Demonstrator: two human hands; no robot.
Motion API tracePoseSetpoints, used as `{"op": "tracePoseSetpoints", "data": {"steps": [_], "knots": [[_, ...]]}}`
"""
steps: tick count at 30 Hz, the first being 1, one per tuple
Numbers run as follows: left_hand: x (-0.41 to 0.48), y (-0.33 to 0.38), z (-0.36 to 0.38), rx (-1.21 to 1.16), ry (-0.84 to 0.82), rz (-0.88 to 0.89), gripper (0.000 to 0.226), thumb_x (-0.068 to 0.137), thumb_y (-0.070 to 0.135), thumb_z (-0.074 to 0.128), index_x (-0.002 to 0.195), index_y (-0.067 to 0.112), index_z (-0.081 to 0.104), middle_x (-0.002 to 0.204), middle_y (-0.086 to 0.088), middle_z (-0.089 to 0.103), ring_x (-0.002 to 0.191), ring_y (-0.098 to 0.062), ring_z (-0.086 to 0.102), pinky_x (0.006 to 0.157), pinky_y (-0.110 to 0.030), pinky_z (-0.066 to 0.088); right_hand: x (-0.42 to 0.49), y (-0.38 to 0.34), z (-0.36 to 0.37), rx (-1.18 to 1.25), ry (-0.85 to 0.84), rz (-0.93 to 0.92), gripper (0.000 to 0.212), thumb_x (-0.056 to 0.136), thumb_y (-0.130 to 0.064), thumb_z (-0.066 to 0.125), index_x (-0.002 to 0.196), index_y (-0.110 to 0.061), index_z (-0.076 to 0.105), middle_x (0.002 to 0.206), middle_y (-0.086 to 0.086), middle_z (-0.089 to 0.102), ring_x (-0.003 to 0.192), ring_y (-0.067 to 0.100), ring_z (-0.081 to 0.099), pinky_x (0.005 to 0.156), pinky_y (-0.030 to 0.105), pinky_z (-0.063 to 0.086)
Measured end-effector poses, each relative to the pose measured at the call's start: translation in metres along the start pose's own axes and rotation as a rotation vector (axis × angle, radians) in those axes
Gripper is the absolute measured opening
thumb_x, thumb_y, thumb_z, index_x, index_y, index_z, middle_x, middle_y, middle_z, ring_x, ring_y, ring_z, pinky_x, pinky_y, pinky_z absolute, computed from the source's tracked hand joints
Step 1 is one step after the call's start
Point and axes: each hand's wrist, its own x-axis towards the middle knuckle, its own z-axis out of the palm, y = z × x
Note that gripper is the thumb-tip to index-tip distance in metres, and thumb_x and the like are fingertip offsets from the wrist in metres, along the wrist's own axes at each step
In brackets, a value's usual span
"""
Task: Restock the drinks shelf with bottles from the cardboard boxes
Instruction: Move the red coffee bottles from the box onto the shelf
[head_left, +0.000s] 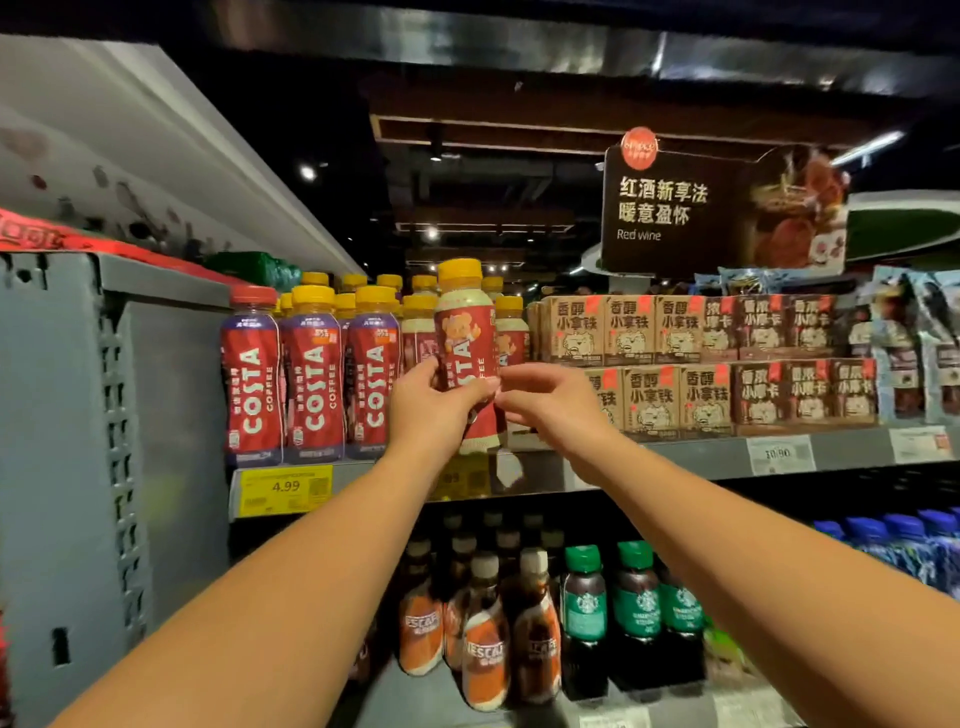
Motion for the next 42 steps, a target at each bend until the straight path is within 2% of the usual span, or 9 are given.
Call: {"op": "tracePoseSetpoints", "data": {"steps": [2,9,14,19,23,28,32,37,42], "knots": [[0.002,0.004,0.014,-0.007,-0.013,0.018,0.027,0.076,0.022,0.078,0.098,0.019,0.062,0.086,0.005,0.067,0.078,-0.010,0.065,0.066,-0.024,0.053,0.000,-0.001,-0.013,-0.011,0.035,-0.001,0.027,0.082,-0.002,0.069,0.109,-0.008,0.069,0.104,0.007,0.070,0.097,0.018,0.067,0.086,0.031,0.056],[0.018,0.004,0.048,0.091,-0.015,0.063,0.037,0.078,0.026,0.076,0.111,0.018,0.060,0.098,0.002,0.063,0.089,-0.016,0.061,0.076,-0.029,0.049,0.002,0.006,-0.021,-0.144,0.155,-0.046,0.023,0.090,-0.007,0.058,0.106,-0.016,0.072,0.084,-0.011,0.066,0.080,0.003,0.065,0.062,0.010,0.049],[0.028,-0.006,0.055,0.114,-0.002,0.050,0.032,0.079,0.025,0.075,0.107,0.016,0.062,0.091,0.002,0.063,0.085,-0.018,0.061,0.075,-0.028,0.050,0.001,0.012,-0.008,-0.257,0.134,0.000,0.043,0.086,0.004,0.045,0.113,-0.018,0.069,0.102,0.000,0.071,0.088,0.016,0.063,0.067,0.021,0.050],[0.037,-0.020,0.059,0.170,-0.027,0.014,0.037,0.078,0.026,0.076,0.110,0.012,0.062,0.099,-0.004,0.066,0.088,-0.020,0.061,0.081,-0.033,0.051,0.007,0.017,-0.005,-0.335,0.157,0.052,0.039,0.087,0.001,0.044,0.112,-0.014,0.070,0.106,0.006,0.069,0.086,0.019,0.059,0.059,0.019,0.045],[0.043,-0.023,0.059,0.217,-0.083,-0.051,0.044,0.076,0.028,0.078,0.113,0.011,0.061,0.105,-0.006,0.067,0.096,-0.025,0.063,0.090,-0.041,0.052,0.012,0.026,-0.001,-0.336,0.190,0.104,0.041,0.085,-0.003,0.042,0.116,-0.011,0.068,0.115,0.008,0.066,0.101,0.027,0.062,0.085,0.036,0.054],[0.049,-0.020,0.046,0.104,-0.175,-0.176,0.023,0.081,0.023,0.071,0.101,0.014,0.063,0.098,-0.007,0.069,0.088,-0.025,0.066,0.080,-0.037,0.054,0.014,0.019,0.000,-0.264,0.215,0.153,0.041,0.082,-0.011,0.045,0.116,-0.001,0.065,0.118,0.017,0.064,0.109,0.035,0.059,0.093,0.050,0.049],[0.050,-0.012,0.033,0.009,-0.247,-0.290,0.009,0.091,0.015,0.057,0.098,0.018,0.061,0.097,-0.005,0.067,0.085,-0.021,0.062,0.082,-0.041,0.053,0.007,0.019,-0.001,-0.232,0.240,0.172,0.030,0.090,-0.003,0.045,0.112,-0.003,0.066,0.099,0.011,0.064,0.098,0.032,0.062,0.086,0.051,0.053],[0.047,-0.019,0.034,-0.004,-0.220,-0.237,0.035,0.090,0.012,0.064,0.124,0.008,0.058,0.109,-0.013,0.066,0.093,-0.025,0.064,0.069,-0.033,0.053,0.001,0.019,0.000,-0.270,0.245,0.120,0.032,0.087,-0.002,0.044,0.109,-0.006,0.068,0.096,0.004,0.066,0.095,0.028,0.063,0.086,0.047,0.054],[0.056,-0.031,0.041,0.078,-0.194,-0.227,0.043,0.076,0.010,0.077,0.117,0.006,0.065,0.114,-0.013,0.068,0.097,-0.030,0.067,0.086,-0.046,0.055,0.002,0.020,0.003,-0.367,0.227,0.126,0.034,0.087,-0.005,0.046,0.111,-0.011,0.070,0.108,0.008,0.069,0.096,0.027,0.061,0.080,0.034,0.053]]}}
